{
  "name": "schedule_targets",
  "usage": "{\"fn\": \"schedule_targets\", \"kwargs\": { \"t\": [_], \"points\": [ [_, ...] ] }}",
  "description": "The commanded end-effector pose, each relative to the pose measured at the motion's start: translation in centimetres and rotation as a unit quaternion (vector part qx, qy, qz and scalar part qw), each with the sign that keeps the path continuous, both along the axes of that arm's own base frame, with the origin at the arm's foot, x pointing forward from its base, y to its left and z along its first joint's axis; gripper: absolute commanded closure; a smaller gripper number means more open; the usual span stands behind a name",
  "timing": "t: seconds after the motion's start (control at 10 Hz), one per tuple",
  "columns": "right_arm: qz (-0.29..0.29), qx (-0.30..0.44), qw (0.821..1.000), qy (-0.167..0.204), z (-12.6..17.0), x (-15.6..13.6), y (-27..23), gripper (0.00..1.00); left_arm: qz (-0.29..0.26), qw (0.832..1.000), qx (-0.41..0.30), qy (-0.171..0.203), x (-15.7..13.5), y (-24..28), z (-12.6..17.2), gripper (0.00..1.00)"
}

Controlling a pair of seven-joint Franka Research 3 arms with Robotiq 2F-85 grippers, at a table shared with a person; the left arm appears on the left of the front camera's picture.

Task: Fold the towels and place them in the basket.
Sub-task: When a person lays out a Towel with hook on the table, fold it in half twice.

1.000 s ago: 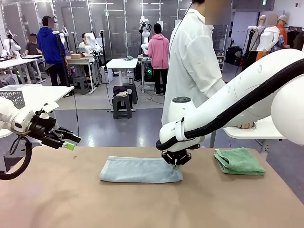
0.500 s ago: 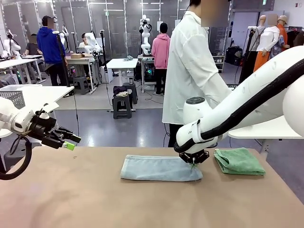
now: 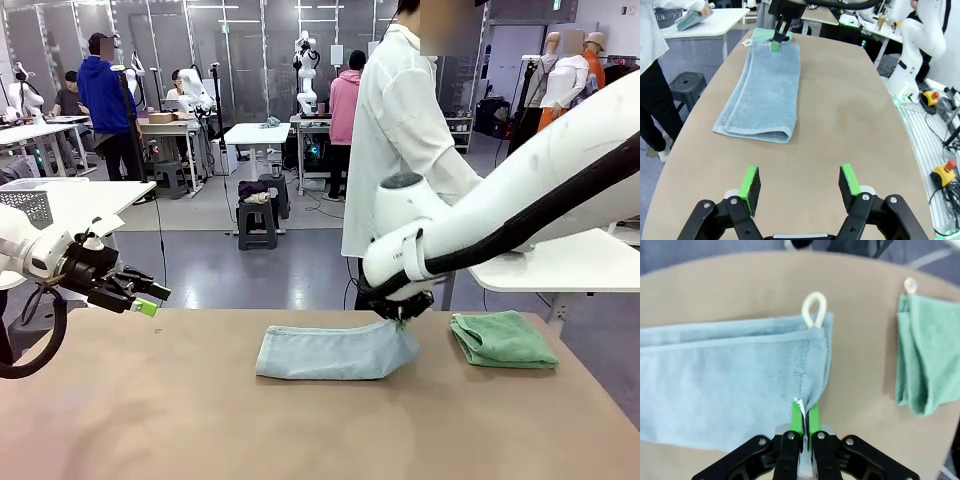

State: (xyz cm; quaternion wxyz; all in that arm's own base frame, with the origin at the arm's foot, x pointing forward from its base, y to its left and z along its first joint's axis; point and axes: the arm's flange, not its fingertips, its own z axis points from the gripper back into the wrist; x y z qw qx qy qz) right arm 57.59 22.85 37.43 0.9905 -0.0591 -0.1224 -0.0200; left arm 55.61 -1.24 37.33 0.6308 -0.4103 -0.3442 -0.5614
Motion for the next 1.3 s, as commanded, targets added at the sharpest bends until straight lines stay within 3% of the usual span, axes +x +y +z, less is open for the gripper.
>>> {"fn": "schedule_targets", "kwargs": {
  "t": [0.0, 0.4, 0.5, 0.8, 1.0, 1.2],
  "points": [
    [-0.006, -0.03, 0.999, 0.021, 2.9, -0.3, 5.1, 1.0, 0.001, 1.0, 0.001, -0.001, -0.2, 0.0, 0.2, 0.2],
    [-0.002, -0.028, 0.999, 0.042, 3.4, 0.3, 17.4, 1.0, 0.001, 1.0, 0.001, -0.001, -0.2, 0.0, 0.2, 0.2],
    [-0.002, -0.028, 0.999, 0.042, 3.4, 0.3, 17.4, 1.0, 0.001, 1.0, 0.001, -0.001, -0.2, 0.0, 0.2, 0.2],
    [-0.076, 0.054, 0.993, 0.073, 0.2, 2.1, 21.7, 1.0, 0.001, 1.0, 0.001, -0.001, -0.2, 0.0, 0.2, 0.2],
    [-0.074, 0.093, 0.988, 0.1, -1.3, 2.5, 22.6, 1.0, 0.001, 1.0, 0.001, -0.001, -0.2, 0.0, 0.2, 0.2],
    [-0.081, 0.126, 0.985, 0.087, -1.8, 2.5, 23.0, 1.0, 0.001, 1.0, 0.001, -0.001, -0.2, 0.0, 0.2, 0.2]
  ]
}}
